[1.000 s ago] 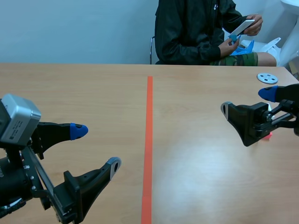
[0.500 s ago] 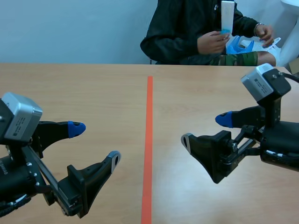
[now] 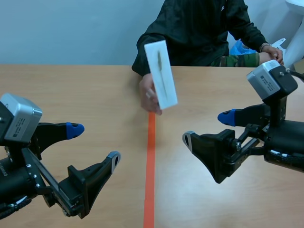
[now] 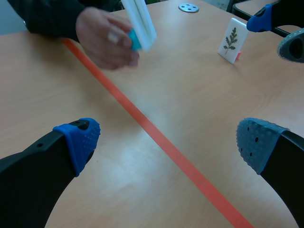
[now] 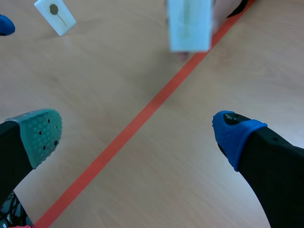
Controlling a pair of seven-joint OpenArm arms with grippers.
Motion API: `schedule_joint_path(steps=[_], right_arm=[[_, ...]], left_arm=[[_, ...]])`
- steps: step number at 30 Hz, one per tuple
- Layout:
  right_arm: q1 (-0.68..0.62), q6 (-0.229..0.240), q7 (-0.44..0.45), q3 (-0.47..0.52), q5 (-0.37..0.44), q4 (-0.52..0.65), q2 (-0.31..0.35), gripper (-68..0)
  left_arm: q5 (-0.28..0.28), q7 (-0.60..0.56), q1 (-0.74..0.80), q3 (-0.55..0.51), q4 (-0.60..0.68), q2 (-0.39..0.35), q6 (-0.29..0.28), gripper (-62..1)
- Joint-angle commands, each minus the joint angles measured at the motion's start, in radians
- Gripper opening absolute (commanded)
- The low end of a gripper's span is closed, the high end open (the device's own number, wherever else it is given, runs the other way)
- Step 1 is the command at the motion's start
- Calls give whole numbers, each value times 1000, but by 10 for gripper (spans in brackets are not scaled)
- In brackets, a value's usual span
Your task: Sort the leaf by its shape. The table is split by an orange tape line. A compound leaf with several leaflets goes to the left side, a simple leaf with one blade goes to the right side. Return to the home posture when a red brick is placed on the table.
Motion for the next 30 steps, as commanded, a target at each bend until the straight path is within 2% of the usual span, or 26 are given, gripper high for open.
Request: schedule_joint_path(steps=[1,6,10,30], right_arm=[[9,0,15,8,4,12,15,4],[9,-7,16,8,-20,12,13,4],[9,-33,15,8,-32,12,13,4],[9,-38,15,8,-46,12,13,4]], left_arm=[[-10,-14,-3,-4,3,2,-5,8],[-10,-14,-3,-4,3,2,-5,8],[-10,-11,-3,-4,3,2,-5,8],[-10,39,-3,-3,3,2,-6,8]])
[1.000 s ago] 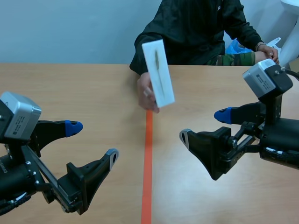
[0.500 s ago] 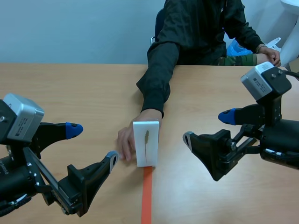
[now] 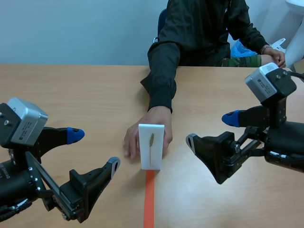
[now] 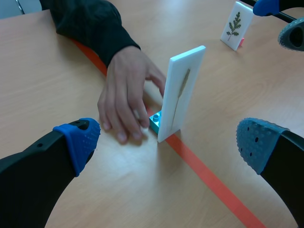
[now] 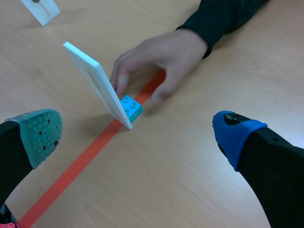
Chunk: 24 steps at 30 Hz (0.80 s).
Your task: Sort the leaf by its shape. The table is split by an orange tape line. A compound leaf with several leaflets goes to the left side, a simple leaf with one blade goes to the right side. Return to the home posture when a red brick is placed on the table.
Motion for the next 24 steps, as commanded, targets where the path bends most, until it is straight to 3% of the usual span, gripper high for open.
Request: schedule_joint_path(steps=[1,9,15,24], right_arm=[[9,-4,16,8,7,12,13,4],[9,-4,16,8,7,12,13,4],[9,-4,15,8,6,12,13,4],[8,-19,15,8,-24,12,13,4]], left_arm=[[-10,-13,-3,-3,4,2,-6,8],[16,11,-35,10,-40,2,-9,8],[43,-16,-145,73,-192,17,-18,8],[135,-117,-340,217,-414,65,-28,8]])
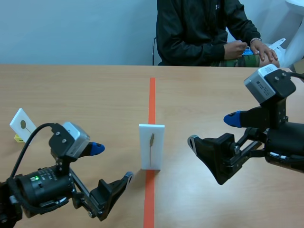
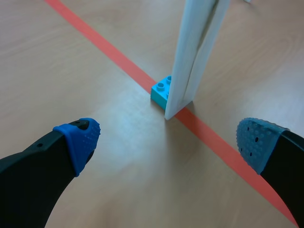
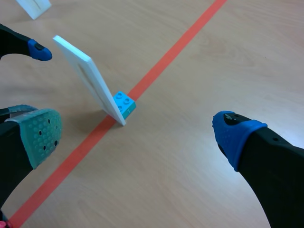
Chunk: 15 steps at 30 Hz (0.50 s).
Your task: Sort the leaf by its shape. The table is split by an orange tape line. A compound leaf with several leaflets goes to the left side, a simple leaf with one blade goes to the right side. Return to the home posture when a red brick is placed on the table.
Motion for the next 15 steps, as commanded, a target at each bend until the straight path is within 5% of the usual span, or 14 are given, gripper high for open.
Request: schedule_joint_path(steps=[1,15], right_arm=[[8,3,15,8,11,12,13,4],[8,0,16,8,-5,12,13,4]], left_arm=[[8,-40,-37,19,-1,11,-3,8],[60,-168,-269,205,-267,104,6,8]])
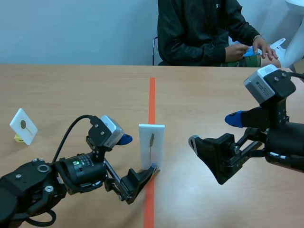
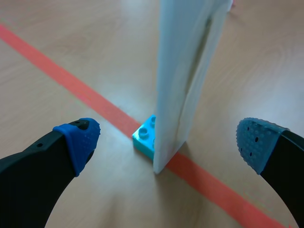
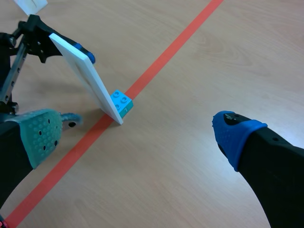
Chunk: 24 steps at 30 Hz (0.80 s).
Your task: Sort the leaf by its shape. The table is split by an orange tape line. A compound leaf with several leaflets goes to the left side, a simple leaf with one blade goes to the right side. Return to the home posture when a red brick is placed on the table.
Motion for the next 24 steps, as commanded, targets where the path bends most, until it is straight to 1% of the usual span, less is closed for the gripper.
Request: schedule_joint_path(steps=[1,5,7,12,15,17,20,24], right_arm=[[8,-1,16,8,4,12,13,4],[8,-1,16,8,4,12,10,4],[8,-1,15,8,4,12,10,4],[8,-1,16,8,4,12,10,4],[8,-1,16,8,4,12,10,4],[8,-1,16,8,4,12,10,4],[8,-1,16,8,4,12,10,4],[8,-1,16,8,4,12,10,4]], left_arm=[[-9,-14,-15,13,14,15,6,8],[-9,-15,-43,40,-23,35,24,5],[-10,-14,-49,40,-36,43,34,-25],[-10,-21,-49,40,-48,42,36,-151],[-10,-21,-49,40,-50,42,36,-272],[-10,-21,-49,40,-50,43,36,-337],[-10,-21,-49,40,-50,43,36,-392],[-10,-21,-49,40,-50,43,36,-490]])
